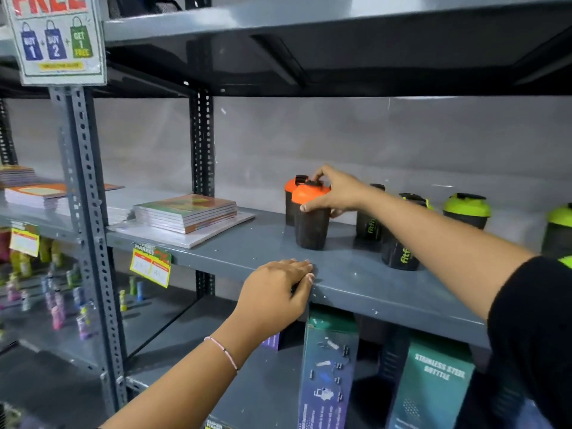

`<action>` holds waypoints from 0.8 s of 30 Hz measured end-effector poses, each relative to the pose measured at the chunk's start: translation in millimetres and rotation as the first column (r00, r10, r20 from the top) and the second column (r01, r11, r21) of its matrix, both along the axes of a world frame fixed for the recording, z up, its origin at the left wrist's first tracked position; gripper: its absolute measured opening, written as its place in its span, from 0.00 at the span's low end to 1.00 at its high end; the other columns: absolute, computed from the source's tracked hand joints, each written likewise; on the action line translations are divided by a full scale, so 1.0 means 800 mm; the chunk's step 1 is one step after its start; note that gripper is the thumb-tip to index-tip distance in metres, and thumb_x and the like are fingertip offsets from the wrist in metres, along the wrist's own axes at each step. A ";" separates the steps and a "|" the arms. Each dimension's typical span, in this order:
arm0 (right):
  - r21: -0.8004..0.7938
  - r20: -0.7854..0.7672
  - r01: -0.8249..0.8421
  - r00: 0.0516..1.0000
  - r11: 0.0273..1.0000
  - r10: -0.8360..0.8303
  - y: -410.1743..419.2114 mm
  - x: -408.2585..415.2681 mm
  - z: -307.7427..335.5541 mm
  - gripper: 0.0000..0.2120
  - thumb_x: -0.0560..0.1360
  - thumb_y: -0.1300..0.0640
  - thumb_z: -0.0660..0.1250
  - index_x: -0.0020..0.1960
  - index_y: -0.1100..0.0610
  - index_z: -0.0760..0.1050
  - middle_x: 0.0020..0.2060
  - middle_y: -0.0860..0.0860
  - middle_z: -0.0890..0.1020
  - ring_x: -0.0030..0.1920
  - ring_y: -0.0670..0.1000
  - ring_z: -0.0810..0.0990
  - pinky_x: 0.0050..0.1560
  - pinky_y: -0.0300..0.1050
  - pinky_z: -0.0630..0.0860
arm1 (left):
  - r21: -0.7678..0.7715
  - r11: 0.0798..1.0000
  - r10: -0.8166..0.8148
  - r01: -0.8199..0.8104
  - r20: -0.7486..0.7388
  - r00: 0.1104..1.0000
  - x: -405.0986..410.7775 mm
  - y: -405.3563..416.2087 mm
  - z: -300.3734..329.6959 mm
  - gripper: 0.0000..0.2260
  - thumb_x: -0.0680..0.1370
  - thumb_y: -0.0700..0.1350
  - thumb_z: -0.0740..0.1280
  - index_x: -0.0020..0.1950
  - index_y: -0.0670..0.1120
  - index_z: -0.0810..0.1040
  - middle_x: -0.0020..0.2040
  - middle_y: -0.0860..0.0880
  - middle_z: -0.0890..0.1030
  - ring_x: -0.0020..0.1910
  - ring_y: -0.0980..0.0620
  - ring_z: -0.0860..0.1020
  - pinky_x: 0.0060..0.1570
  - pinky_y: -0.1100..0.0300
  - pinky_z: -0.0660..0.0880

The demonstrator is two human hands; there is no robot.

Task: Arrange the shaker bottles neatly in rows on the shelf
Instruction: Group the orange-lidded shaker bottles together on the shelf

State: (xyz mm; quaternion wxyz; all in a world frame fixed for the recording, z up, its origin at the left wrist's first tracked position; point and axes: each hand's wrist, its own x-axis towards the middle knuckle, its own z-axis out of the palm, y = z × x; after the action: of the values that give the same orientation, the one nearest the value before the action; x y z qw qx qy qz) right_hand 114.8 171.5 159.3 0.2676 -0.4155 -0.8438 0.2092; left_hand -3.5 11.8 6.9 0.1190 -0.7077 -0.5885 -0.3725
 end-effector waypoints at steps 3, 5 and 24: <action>-0.047 0.143 0.019 0.990 0.999 -0.012 -0.008 0.003 0.003 0.35 0.66 0.47 0.79 0.67 0.49 0.65 0.61 0.50 0.67 0.58 0.56 0.76 0.49 0.53 0.83 | 0.007 1.000 -0.011 0.011 -0.004 1.000 0.000 -0.003 0.002 0.16 0.78 0.50 0.57 0.59 0.50 0.80 0.56 0.52 0.84 0.57 0.51 0.79 0.53 0.55 0.77; -0.055 0.338 0.062 0.940 0.997 -0.040 -0.009 0.006 0.026 0.38 0.69 0.44 0.77 0.72 0.46 0.62 0.66 0.51 0.66 0.65 0.57 0.72 0.58 0.58 0.79 | 0.013 1.000 -0.017 0.017 -0.011 1.000 0.001 -0.005 0.003 0.16 0.78 0.50 0.57 0.59 0.49 0.81 0.56 0.52 0.84 0.57 0.50 0.79 0.53 0.56 0.77; 0.114 0.377 0.143 0.909 0.983 -0.176 0.009 -0.058 0.062 0.19 0.71 0.49 0.76 0.54 0.60 0.80 0.52 0.57 0.81 0.51 0.59 0.82 0.39 0.50 0.83 | 0.092 0.995 -0.039 0.042 -0.033 0.999 -0.006 -0.001 -0.001 0.13 0.78 0.48 0.62 0.55 0.48 0.83 0.53 0.52 0.85 0.52 0.50 0.81 0.53 0.59 0.76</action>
State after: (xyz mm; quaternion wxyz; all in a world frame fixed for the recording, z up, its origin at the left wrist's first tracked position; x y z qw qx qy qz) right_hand 68.7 178.4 209.1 0.1301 -0.5044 -0.8511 0.0652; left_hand -8.6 10.8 6.0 0.1534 -0.7190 -0.5541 -0.3906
